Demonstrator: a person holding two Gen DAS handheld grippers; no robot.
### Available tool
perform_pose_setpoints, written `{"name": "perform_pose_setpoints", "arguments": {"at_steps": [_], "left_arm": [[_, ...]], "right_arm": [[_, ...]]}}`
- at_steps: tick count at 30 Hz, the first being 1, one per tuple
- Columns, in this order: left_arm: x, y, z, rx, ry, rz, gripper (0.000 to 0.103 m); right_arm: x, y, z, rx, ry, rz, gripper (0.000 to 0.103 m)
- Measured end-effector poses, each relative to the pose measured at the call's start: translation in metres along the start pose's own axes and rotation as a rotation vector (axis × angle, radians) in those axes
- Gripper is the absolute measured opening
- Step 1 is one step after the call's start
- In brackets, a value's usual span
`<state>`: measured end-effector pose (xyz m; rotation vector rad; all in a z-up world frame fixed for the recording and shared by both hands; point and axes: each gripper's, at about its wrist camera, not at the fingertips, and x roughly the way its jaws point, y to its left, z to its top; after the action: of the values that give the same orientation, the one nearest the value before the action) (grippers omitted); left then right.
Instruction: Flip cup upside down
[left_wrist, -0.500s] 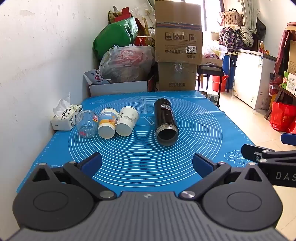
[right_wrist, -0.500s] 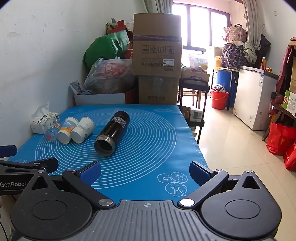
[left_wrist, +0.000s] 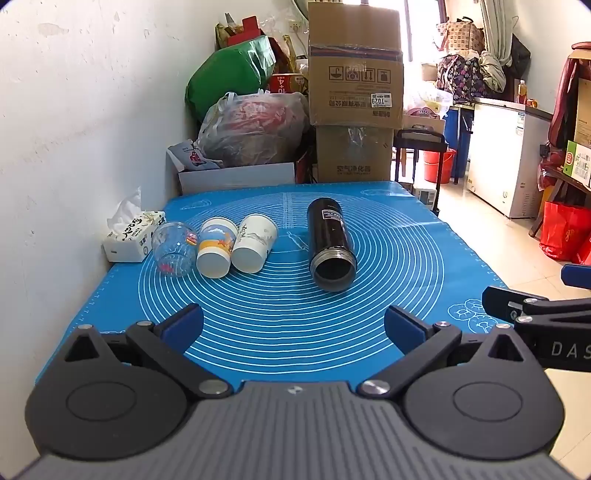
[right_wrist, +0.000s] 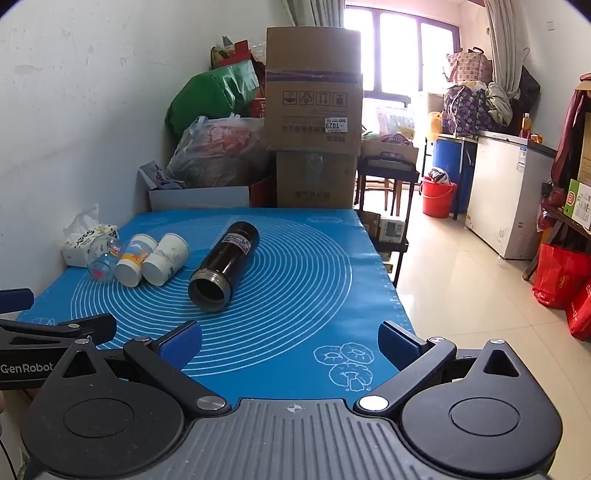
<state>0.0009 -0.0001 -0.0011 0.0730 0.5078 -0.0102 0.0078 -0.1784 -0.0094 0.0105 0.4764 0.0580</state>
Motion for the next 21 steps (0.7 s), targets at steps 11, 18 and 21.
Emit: {"name": "perform_pose_setpoints", "arguments": {"at_steps": [11,18,21], "left_arm": [[-0.0002,-0.0003,-0.001,0.004,-0.001,0.002,0.102],[0.0002,-0.0002,-0.0008,0.007,-0.001,0.003,0.102],[0.0003,0.0,-0.0008,0.007,-0.001,0.002,0.102]], "right_arm": [[-0.0003,-0.0022,-0.0004,0.003,0.002,0.001,0.103],[-0.0004,-0.0025,-0.0007,0.003,0.002,0.002,0.103],[-0.0004,-0.0024,-0.0007,0.002,0.002,0.001,0.103]]}}
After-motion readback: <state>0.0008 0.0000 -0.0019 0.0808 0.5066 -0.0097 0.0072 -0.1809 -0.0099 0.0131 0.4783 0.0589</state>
